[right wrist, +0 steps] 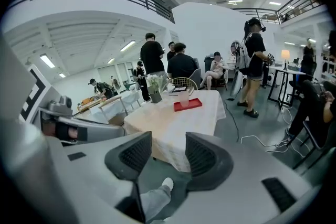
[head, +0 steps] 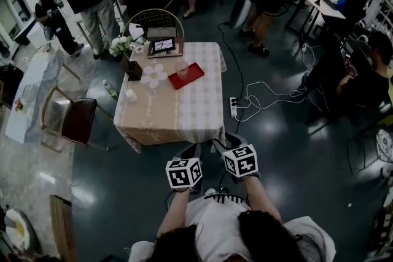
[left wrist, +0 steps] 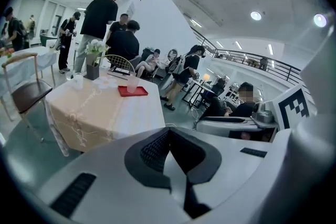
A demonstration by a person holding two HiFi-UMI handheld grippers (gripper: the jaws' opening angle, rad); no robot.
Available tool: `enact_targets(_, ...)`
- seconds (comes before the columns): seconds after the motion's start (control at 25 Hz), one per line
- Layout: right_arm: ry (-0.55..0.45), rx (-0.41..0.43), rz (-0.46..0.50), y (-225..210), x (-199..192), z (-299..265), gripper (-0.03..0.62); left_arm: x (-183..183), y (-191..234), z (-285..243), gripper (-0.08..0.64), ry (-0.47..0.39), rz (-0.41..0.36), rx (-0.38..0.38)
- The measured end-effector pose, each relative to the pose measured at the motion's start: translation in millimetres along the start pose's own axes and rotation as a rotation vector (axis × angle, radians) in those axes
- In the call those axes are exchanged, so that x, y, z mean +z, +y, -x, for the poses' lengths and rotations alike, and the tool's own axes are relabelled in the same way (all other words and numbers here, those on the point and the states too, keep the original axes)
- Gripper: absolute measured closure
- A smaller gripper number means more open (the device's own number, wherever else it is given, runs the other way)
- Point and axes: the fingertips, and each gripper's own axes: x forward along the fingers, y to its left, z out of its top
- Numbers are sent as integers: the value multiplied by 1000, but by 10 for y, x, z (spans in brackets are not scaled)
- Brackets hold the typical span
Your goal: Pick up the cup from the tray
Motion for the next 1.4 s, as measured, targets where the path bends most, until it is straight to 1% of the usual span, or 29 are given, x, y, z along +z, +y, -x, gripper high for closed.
enact_targets(0.24, -5, -21, -48, -185, 222, -316, 402, 301, 165, -271, 556, 6, -3, -5)
enact_targets(0.48, 19, -20, -46, -314, 550, -768, 402, 685, 443, -593, 556, 12, 12, -1)
enact_targets(0.56, 28, -24, -65, -345, 623, -896, 402, 793, 536, -676, 556, 18, 15, 1)
enact_targets(0.68, 26, -27, -104, -393, 793, -1099, 402, 1012, 661, -798, 556, 19, 1, -1)
enact_targets(0.88, 37, -51, -83, -448, 1034, -1381, 402, 1383, 875, -983, 557, -6, -32, -2)
enact_targets(1.04, 33, -54, -77, -448, 1242, -1609, 378, 1654, 1012, -1143, 557, 9, -55, -26)
enact_targets(1.16, 32, -51, -64, -421, 1380, -1774, 358, 1777, 1124, -1236, 556, 23, -59, -35)
enact_targets(1.4, 38, -51, -68, -379, 1536, -2078, 331, 1935, 1342, -1356, 556, 46, -74, -54)
